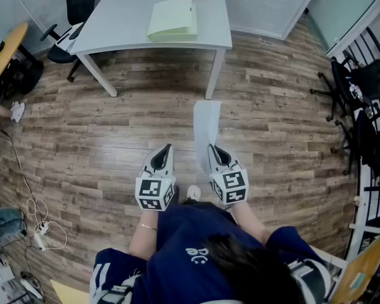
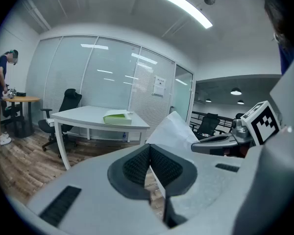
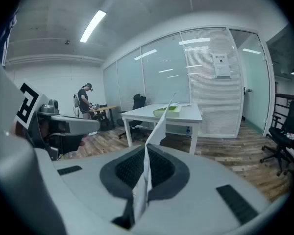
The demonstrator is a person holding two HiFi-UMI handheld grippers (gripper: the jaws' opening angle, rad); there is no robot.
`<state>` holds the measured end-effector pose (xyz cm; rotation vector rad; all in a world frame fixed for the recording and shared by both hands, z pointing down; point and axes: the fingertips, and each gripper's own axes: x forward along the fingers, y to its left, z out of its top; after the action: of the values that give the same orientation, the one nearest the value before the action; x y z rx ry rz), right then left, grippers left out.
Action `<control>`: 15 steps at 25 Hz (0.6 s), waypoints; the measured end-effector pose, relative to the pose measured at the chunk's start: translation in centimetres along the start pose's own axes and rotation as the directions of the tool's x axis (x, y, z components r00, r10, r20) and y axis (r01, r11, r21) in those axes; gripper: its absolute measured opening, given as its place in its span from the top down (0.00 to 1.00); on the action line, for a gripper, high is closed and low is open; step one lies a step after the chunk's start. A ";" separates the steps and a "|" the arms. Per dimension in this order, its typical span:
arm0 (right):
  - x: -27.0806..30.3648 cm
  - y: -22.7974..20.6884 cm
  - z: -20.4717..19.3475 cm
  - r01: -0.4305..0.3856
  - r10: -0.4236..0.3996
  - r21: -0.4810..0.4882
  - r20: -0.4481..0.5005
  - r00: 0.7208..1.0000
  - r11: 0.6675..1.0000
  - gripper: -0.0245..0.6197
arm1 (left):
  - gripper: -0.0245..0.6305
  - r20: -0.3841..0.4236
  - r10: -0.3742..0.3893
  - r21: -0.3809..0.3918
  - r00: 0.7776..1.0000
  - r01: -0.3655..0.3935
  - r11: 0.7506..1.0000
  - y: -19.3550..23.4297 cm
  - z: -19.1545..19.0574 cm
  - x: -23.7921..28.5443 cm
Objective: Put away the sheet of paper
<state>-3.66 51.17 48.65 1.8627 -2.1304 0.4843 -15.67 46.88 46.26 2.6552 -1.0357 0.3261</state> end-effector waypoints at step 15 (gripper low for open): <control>6.6 0.0 4.1 0.145 -0.145 0.038 -0.001 0.989 0.989 0.95 | 0.96 0.008 -0.063 0.001 0.998 0.063 0.998 8.3 3.0 4.4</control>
<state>-4.54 43.53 47.67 2.0212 -1.9817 0.4939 -17.88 37.26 46.20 2.6859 -0.9523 0.3028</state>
